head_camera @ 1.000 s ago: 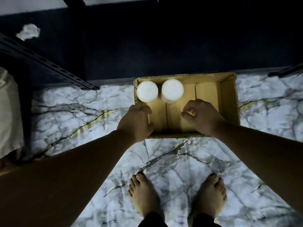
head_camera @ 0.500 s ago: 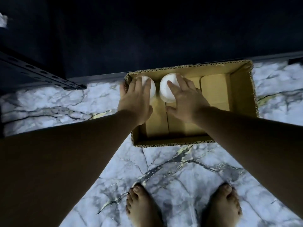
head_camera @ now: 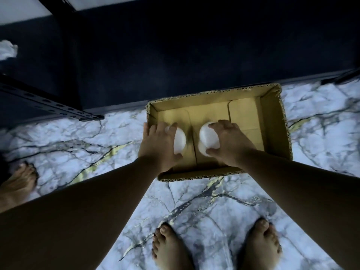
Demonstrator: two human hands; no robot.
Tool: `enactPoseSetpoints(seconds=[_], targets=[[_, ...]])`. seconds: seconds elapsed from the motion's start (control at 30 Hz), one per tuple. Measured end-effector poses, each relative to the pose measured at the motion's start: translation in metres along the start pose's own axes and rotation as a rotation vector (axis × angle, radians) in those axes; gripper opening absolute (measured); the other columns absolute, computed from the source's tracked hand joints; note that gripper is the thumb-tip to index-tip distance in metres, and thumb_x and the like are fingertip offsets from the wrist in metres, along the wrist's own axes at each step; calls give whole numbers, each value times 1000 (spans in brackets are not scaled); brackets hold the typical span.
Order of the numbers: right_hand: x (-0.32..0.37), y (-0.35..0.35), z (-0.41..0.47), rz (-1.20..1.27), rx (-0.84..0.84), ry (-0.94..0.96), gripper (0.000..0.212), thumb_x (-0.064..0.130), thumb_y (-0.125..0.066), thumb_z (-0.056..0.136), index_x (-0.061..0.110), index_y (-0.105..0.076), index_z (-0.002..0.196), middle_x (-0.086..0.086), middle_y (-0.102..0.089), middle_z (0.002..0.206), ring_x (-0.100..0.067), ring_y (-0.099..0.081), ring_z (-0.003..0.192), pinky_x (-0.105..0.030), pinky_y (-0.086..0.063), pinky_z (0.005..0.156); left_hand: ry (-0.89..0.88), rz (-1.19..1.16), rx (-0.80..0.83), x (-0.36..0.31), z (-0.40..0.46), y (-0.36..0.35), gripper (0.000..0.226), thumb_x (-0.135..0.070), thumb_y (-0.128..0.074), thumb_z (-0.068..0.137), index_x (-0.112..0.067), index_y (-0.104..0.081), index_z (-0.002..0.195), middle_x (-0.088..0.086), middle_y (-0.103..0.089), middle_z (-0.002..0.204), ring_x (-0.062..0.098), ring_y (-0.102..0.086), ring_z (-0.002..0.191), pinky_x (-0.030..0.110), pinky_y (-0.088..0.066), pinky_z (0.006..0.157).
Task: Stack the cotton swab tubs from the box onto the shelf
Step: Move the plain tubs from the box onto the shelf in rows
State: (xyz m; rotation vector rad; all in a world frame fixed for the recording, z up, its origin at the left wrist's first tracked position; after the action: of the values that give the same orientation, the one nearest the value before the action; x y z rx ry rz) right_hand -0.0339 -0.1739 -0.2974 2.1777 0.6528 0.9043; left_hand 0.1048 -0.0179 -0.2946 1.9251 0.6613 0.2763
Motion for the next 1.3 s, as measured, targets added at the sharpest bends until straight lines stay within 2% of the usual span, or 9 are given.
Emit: enactPoseSetpoints(seconds=[0.07, 0.13, 0.33, 0.5, 0.7, 0.9, 1.03, 1.2, 1.3], targets=[[-3, 19, -12, 23, 14, -25, 87, 48, -79, 77, 26, -38, 151, -5, -43, 150, -29, -39, 133, -46, -43, 108, 12, -107, -1, -3, -9, 16, 104, -62, -69, 71, -21, -27, 156, 11, -39, 140, 33, -43, 126, 47, -47, 104], [-3, 39, -27, 60, 20, -50, 86, 51, -77, 79, 27, -40, 152, -3, -43, 150, -27, -40, 133, -45, -41, 110, 24, -167, -17, -8, -19, 39, 103, -62, -65, 72, -18, -25, 156, 12, -37, 139, 34, -40, 125, 44, -52, 96], [18, 109, -95, 230, -55, -108, 79, 55, -74, 79, 25, -49, 147, -1, -49, 147, -24, -47, 134, -37, -40, 112, 125, -365, -54, -24, -73, 130, 93, -67, -50, 68, -21, -36, 148, 10, -45, 134, 31, -44, 118, 40, -45, 94], [56, 177, -173, 338, -192, -116, 74, 50, -80, 77, 25, -55, 142, 1, -53, 143, -21, -49, 134, -36, -43, 110, 182, -472, -78, -44, -147, 204, 84, -62, -56, 69, -29, -42, 145, 6, -45, 128, 30, -43, 119, 39, -46, 97], [106, 257, -267, 354, -166, -98, 76, 54, -80, 74, 36, -53, 142, 8, -41, 152, -17, -40, 140, -32, -40, 111, 133, -480, -78, -73, -228, 311, 83, -56, -63, 70, -33, -39, 147, -1, -40, 130, 21, -34, 125, 33, -46, 96], [155, 356, -342, 359, -178, -2, 71, 48, -85, 72, 32, -57, 135, 8, -40, 150, -19, -40, 137, -30, -39, 109, 100, -480, -139, -96, -295, 428, 84, -56, -65, 71, -33, -38, 147, -4, -38, 132, 21, -36, 125, 33, -46, 95], [182, 428, -381, 339, -270, 101, 70, 47, -87, 69, 33, -59, 131, 14, -42, 146, -13, -40, 136, -20, -32, 102, 68, -480, -218, -112, -329, 506, 89, -60, -61, 66, -30, -39, 148, -5, -37, 134, 22, -35, 127, 36, -41, 104], [204, 506, -427, 339, -368, 251, 65, 46, -89, 65, 38, -61, 123, 24, -41, 143, -7, -39, 135, -15, -30, 100, 74, -512, -372, -130, -371, 593, 88, -57, -66, 62, -38, -39, 144, -11, -32, 137, 15, -32, 125, 34, -43, 101], [215, 552, -446, 346, -440, 340, 64, 51, -88, 64, 39, -62, 122, 25, -42, 143, -6, -38, 136, -23, -35, 105, 62, -537, -471, -139, -391, 638, 86, -55, -68, 64, -39, -40, 144, -15, -31, 138, 10, -29, 127, 26, -38, 98]])
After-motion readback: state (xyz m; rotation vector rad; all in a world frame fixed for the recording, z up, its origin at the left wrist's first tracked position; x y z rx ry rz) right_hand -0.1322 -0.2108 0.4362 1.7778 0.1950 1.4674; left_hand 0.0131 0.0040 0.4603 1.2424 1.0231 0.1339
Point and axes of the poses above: each hand's wrist, its own z-axis towards the middle knuckle, its own y-axis out of the back of the hand, x = y × z, the point moved 6 cm from there along z, towards the middle knuckle
